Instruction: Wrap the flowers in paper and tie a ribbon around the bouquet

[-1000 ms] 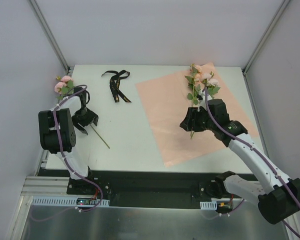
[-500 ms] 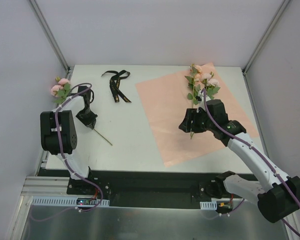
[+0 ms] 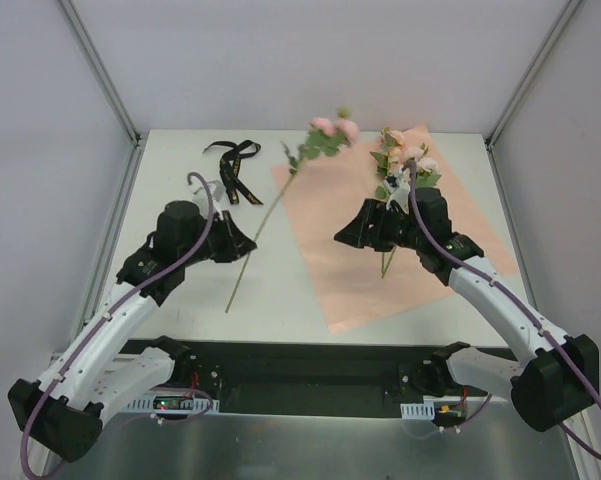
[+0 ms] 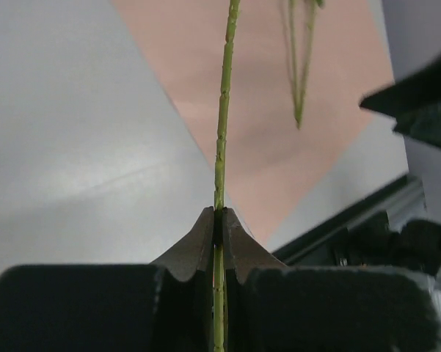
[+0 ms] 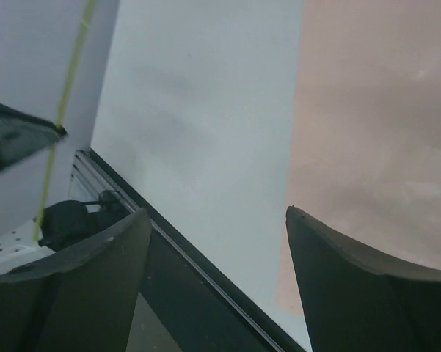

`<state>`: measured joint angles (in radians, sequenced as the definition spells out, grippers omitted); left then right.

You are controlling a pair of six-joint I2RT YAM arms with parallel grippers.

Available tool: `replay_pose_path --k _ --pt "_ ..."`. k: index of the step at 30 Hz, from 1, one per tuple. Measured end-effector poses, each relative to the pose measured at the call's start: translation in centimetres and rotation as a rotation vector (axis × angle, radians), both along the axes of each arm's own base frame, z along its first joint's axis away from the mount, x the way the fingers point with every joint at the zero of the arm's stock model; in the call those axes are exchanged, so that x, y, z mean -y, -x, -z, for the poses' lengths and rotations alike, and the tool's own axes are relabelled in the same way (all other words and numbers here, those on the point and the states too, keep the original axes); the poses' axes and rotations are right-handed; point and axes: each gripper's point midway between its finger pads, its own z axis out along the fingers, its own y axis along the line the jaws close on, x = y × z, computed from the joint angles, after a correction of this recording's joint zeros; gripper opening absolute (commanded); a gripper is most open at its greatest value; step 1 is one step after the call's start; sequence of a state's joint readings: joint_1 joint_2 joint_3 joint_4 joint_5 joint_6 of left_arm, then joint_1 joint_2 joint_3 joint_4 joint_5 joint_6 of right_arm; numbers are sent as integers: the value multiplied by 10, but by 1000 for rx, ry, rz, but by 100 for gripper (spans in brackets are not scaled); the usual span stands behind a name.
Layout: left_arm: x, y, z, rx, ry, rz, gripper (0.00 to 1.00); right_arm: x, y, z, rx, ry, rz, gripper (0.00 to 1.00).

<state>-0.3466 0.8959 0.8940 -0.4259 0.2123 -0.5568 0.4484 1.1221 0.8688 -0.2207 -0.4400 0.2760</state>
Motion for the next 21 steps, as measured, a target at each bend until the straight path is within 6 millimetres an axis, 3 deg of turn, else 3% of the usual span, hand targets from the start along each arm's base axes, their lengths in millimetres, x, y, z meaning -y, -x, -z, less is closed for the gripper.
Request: replay_pose_path --k 4,9,13,21 --pt "61 39 11 28 68 298 0 -19 -9 -28 29 -158 12 78" --pt "97 62 26 20 69 448 0 -28 -12 -36 12 -238 42 75" --pt "113 62 27 37 76 487 0 -31 -14 -31 -48 -270 83 67" --pt "123 60 26 56 88 505 0 -31 -17 8 -228 -228 221 70"
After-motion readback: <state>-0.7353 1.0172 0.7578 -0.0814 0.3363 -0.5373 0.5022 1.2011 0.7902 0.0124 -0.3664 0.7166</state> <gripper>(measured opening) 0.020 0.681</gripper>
